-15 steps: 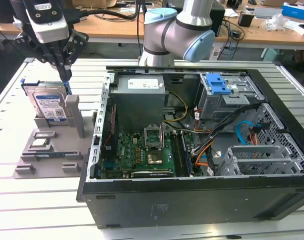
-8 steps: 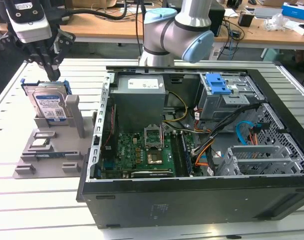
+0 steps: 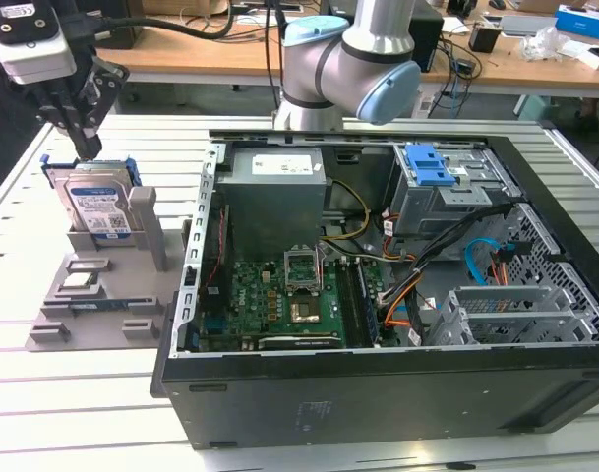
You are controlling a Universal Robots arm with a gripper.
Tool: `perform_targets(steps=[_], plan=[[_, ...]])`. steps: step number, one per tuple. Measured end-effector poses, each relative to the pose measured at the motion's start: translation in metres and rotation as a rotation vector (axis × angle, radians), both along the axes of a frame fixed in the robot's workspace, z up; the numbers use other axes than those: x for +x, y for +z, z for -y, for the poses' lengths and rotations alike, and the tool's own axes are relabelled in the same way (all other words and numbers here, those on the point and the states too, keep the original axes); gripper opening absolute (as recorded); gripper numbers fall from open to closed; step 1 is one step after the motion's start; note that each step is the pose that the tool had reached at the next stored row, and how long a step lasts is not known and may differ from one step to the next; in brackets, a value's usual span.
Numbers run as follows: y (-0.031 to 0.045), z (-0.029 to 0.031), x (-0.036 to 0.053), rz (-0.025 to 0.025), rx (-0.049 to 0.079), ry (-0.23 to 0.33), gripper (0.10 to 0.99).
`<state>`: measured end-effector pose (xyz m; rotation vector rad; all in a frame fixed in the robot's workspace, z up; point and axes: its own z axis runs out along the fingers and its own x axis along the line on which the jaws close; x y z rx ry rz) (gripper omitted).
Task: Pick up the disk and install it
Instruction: 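Reach for the disk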
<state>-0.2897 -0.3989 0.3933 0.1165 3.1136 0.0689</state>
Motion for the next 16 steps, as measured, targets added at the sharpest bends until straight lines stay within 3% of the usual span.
perform_targets(steps=[13, 16], plan=[[0.0, 0.0, -0.0276, -0.0001, 0.0, 0.0, 0.106], [0.0, 0.0, -0.0389, 0.0, 0.0, 0.0, 0.106]])
